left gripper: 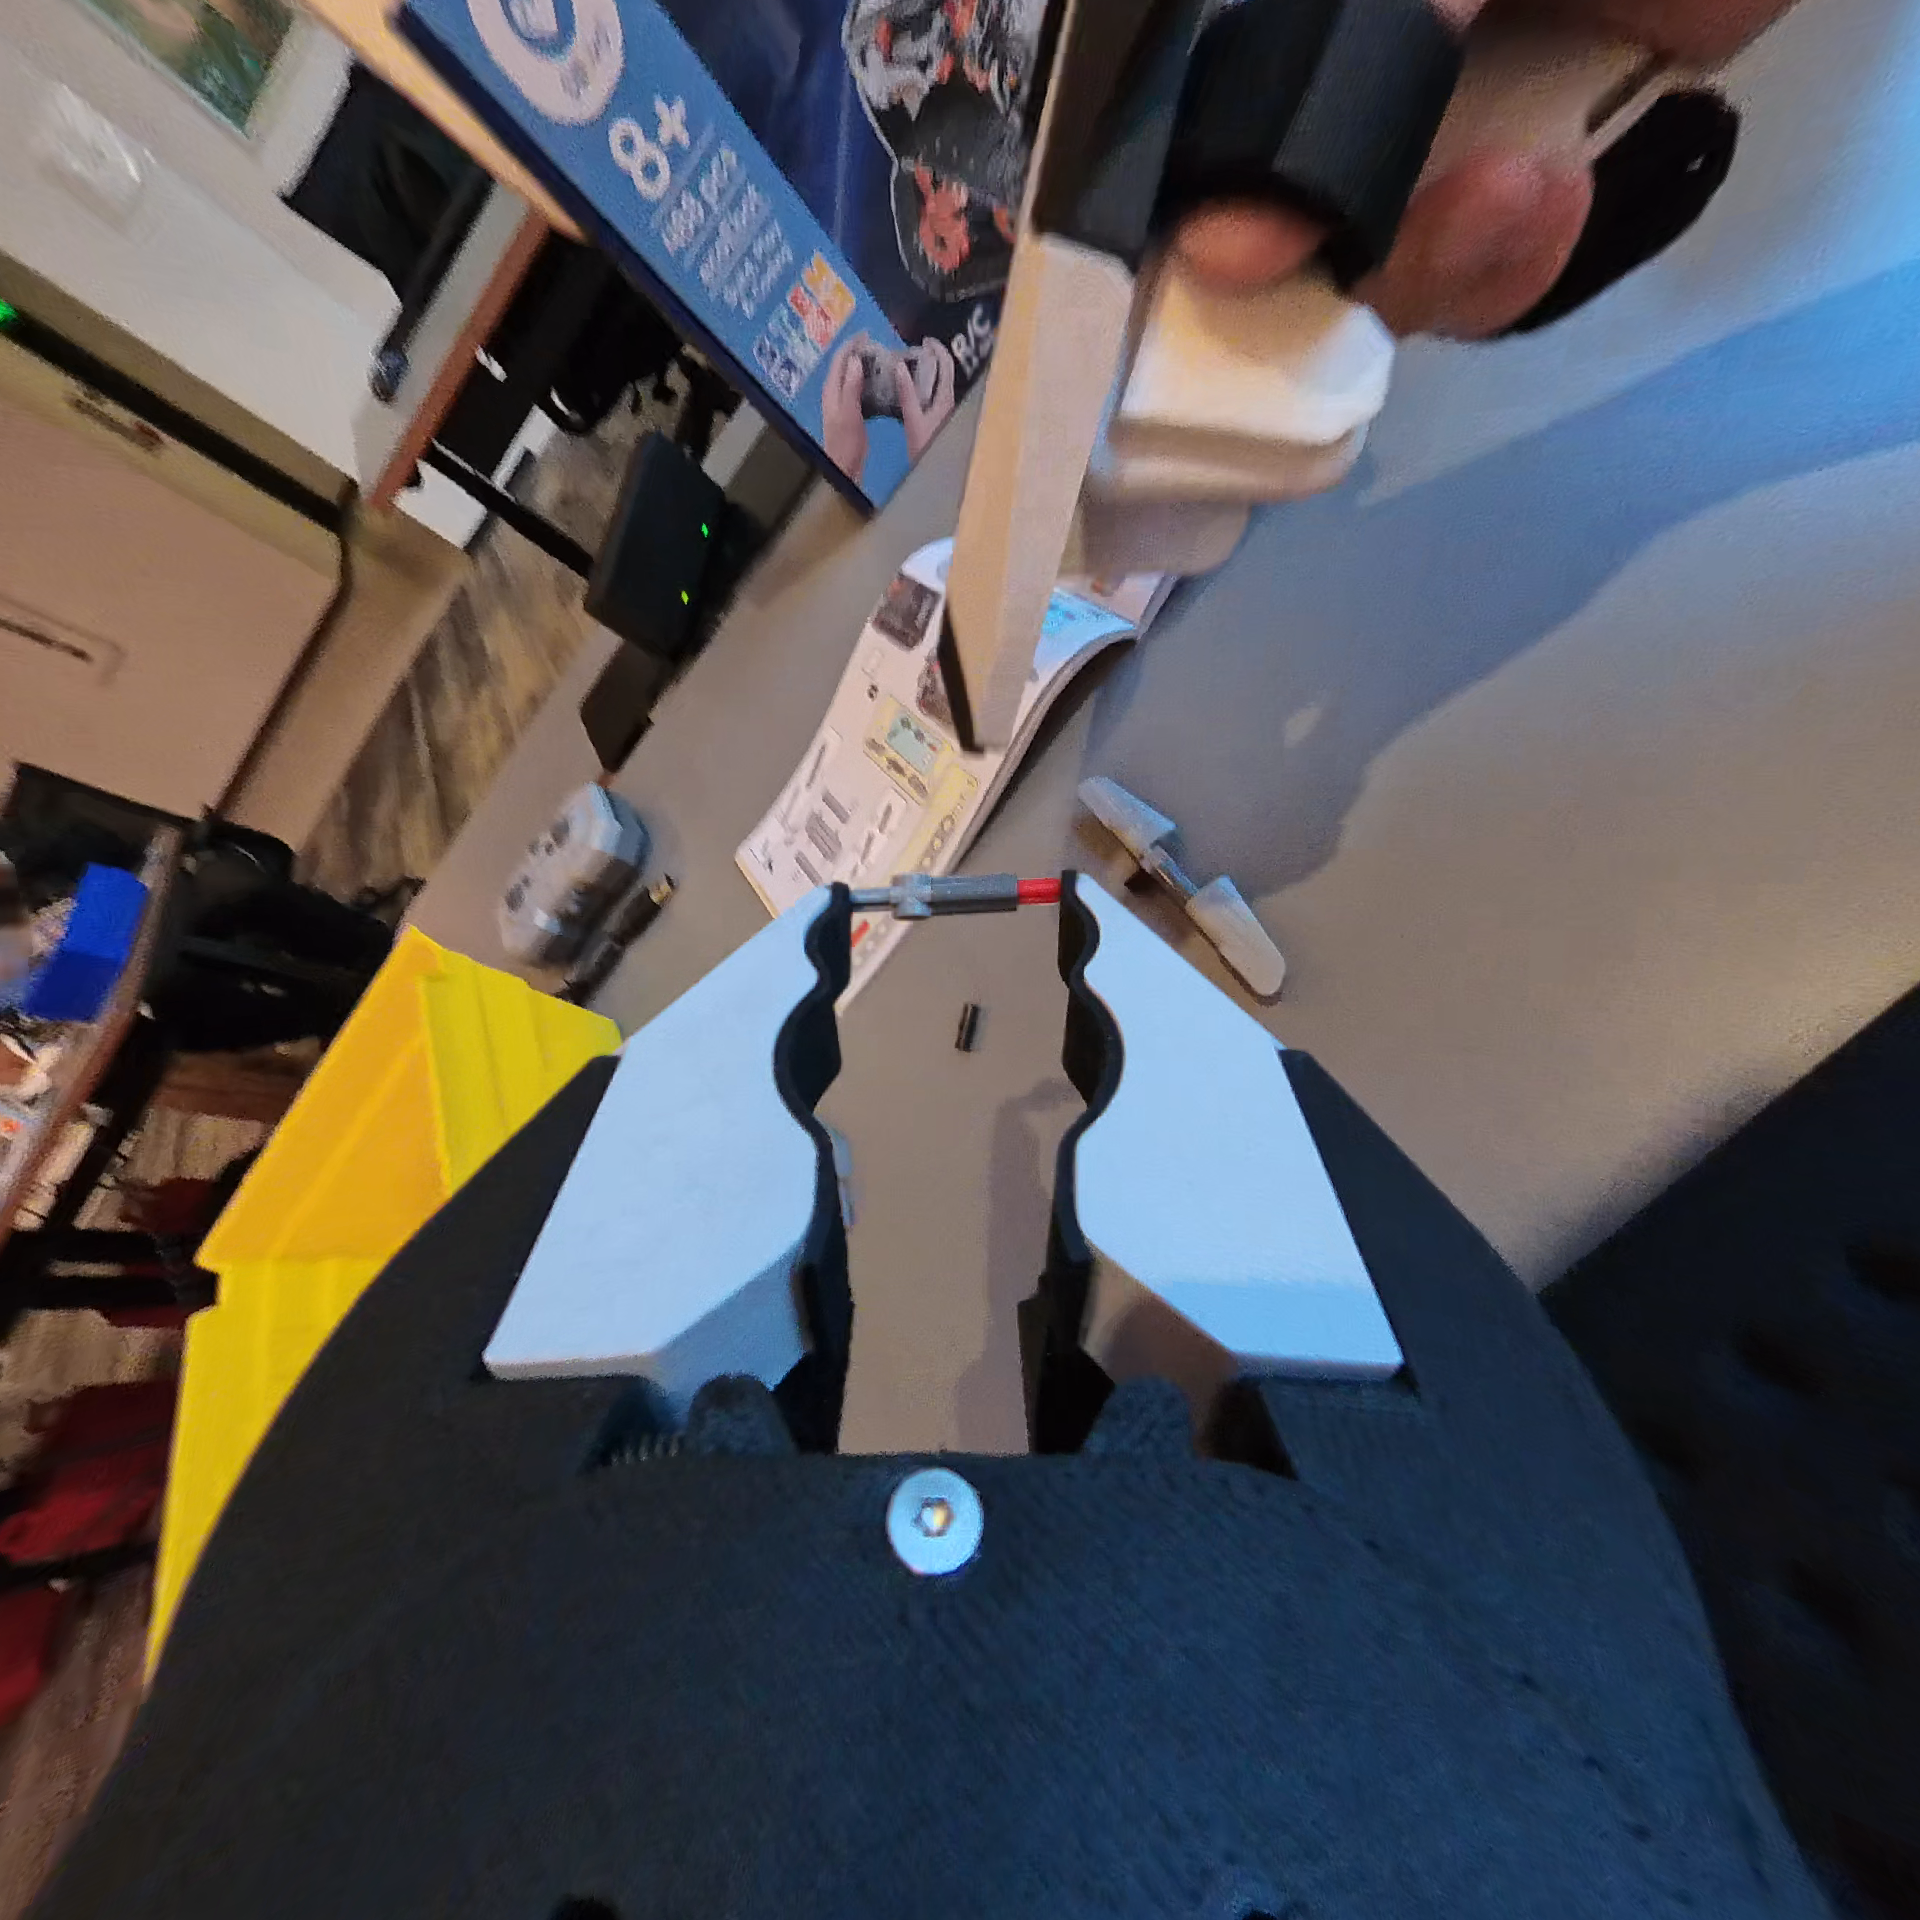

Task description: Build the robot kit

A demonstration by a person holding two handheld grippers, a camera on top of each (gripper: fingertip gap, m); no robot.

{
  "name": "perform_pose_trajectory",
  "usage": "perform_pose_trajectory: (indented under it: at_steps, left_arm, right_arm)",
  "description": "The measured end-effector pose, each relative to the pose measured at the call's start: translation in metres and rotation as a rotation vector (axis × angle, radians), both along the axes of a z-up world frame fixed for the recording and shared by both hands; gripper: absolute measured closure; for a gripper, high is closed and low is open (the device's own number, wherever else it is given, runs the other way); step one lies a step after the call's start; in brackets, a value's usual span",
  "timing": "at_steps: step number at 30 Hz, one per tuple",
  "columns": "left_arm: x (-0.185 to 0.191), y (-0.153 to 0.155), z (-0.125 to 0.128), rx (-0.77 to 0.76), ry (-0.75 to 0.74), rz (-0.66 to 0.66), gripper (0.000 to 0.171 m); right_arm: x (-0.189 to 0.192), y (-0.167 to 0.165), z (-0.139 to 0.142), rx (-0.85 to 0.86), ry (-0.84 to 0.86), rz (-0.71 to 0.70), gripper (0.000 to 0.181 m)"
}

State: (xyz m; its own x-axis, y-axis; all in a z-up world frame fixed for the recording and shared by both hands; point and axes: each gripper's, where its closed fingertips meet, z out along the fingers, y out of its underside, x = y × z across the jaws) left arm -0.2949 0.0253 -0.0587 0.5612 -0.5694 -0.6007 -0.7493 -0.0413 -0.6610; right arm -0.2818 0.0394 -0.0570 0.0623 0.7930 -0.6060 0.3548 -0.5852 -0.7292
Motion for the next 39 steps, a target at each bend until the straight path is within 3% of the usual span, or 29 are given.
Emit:
perform_pose_trajectory:
  at_steps: [4, 14, 20, 39]
  left_arm:
    - [0.005, -0.004, 0.008, 0.062, 0.033, -0.027, 0.133]
    - [0.015, -0.010, 0.001, 0.033, 0.040, -0.070, 0.133]
    - [0.017, -0.013, -0.002, 0.028, 0.074, -0.091, 0.133]
    - [0.022, -0.014, -0.003, 0.023, 0.073, -0.094, 0.133]
  right_arm:
    - [-0.009, -0.016, 0.004, -0.114, 0.065, 0.067, 0.147]
    - [-0.013, -0.022, -0.008, -0.133, 0.050, 0.100, 0.158]
    - [-0.009, -0.022, 0.003, -0.176, 0.110, 0.119, 0.171]
    - [-0.009, -0.024, 0.001, -0.195, 0.115, 0.139, 0.175]
